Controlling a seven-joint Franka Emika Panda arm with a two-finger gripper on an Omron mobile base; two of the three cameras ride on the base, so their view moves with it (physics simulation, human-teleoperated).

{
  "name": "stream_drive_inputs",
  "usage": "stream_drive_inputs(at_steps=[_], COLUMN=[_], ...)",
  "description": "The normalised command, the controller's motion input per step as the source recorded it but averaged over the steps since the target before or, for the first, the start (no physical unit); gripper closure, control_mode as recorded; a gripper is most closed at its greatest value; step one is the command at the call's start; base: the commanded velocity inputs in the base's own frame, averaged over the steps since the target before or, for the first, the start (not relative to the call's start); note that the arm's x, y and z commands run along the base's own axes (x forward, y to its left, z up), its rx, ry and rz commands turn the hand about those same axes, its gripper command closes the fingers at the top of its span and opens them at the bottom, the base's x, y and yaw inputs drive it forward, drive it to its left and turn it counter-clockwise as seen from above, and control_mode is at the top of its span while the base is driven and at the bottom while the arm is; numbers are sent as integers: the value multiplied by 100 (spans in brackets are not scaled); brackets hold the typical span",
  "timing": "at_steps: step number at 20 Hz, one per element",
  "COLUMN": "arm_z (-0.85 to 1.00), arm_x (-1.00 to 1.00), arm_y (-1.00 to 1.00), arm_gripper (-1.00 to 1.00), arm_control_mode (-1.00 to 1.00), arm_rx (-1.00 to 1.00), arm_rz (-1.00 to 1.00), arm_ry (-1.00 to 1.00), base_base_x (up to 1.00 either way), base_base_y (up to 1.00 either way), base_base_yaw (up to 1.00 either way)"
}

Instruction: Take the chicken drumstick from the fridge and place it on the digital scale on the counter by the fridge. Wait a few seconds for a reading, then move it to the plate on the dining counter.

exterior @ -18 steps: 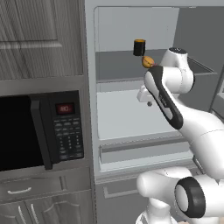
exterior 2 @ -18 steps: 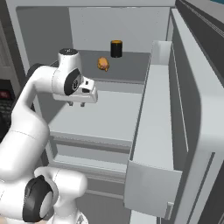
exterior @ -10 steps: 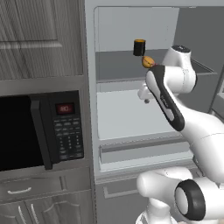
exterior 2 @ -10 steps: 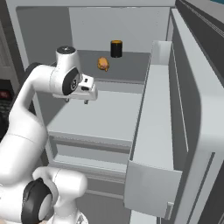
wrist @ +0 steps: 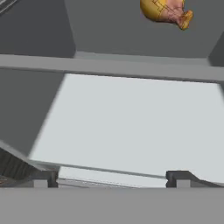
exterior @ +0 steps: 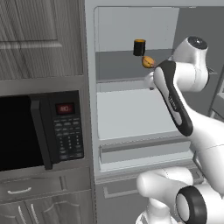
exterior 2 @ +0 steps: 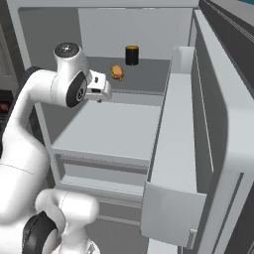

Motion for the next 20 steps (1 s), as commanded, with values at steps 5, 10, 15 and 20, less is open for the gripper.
stream_drive_inputs(at_steps=[5, 10, 15, 20], arm_z=[85, 53, 2, -15], arm_x=[7, 29, 46, 28], arm_y=[-17, -19, -50, -62], arm_gripper=[-100, -100, -100, -100], arm_control_mode=[-100, -100, -100, -100], arm_rx=[0, 0, 11, 22], arm_rz=[-5, -12, -19, -10], arm_ry=[-9, -3, -2, -5], base_base_x=[0, 0, 0, 0], base_base_y=[0, 0, 0, 0], base_base_yaw=[0, 0, 0, 0])
